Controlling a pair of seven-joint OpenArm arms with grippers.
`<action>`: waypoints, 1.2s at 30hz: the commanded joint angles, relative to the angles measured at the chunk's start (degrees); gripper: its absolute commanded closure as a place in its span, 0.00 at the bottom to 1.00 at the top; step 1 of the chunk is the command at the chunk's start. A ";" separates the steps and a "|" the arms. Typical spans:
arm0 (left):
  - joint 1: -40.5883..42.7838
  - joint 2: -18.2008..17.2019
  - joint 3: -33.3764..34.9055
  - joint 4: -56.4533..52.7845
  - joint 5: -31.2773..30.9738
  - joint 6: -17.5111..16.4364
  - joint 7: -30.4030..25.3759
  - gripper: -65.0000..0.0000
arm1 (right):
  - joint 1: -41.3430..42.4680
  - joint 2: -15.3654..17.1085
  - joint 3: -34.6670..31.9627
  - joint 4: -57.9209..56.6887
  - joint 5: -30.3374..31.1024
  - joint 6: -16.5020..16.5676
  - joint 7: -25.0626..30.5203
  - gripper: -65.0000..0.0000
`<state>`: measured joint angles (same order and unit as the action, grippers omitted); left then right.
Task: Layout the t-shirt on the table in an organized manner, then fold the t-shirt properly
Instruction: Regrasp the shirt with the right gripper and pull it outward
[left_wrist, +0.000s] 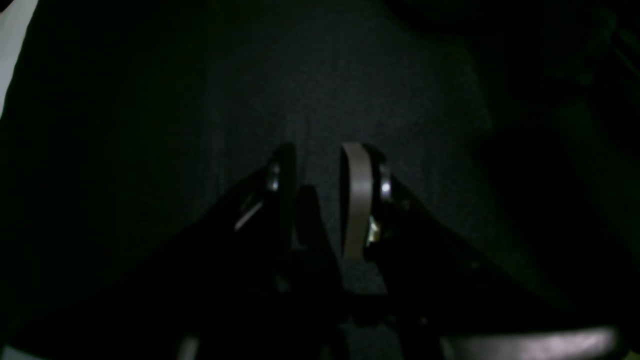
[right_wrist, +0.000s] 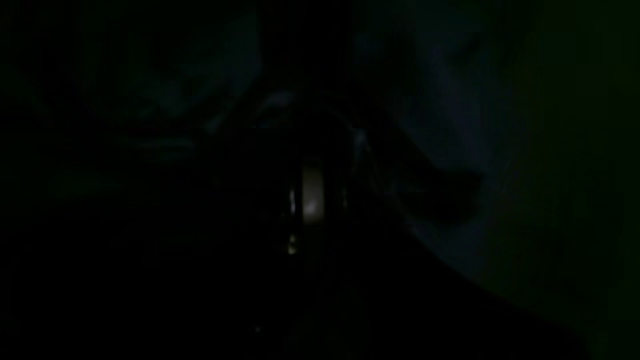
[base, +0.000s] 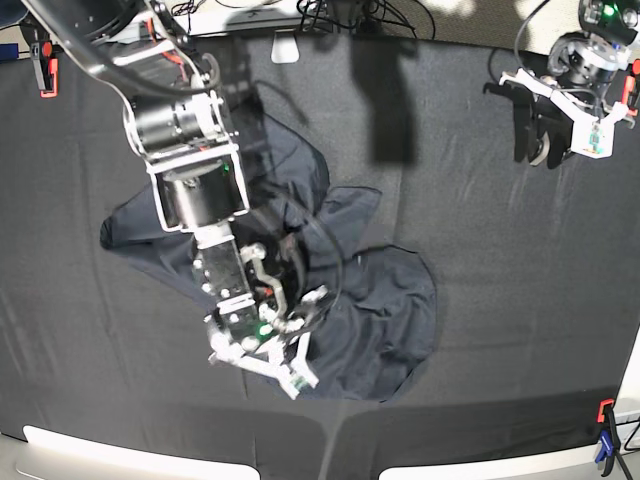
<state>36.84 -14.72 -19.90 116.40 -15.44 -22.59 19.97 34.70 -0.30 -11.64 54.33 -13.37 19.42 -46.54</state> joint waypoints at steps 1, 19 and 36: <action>0.15 -0.39 -0.24 0.96 -0.48 0.02 -1.31 0.78 | 2.38 0.39 0.04 3.54 -0.13 -0.42 0.28 1.00; 0.15 -0.39 -0.24 0.96 -0.50 0.02 -1.31 0.78 | 1.31 25.40 11.65 24.13 7.19 -0.42 -8.22 1.00; 0.15 -0.37 -0.24 0.96 -0.52 0.02 -1.11 0.78 | 1.33 34.45 23.26 9.14 17.27 0.37 -0.85 0.66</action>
<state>36.82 -14.76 -19.88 116.40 -15.42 -22.61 20.01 34.11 32.97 11.35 62.54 3.53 19.77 -48.90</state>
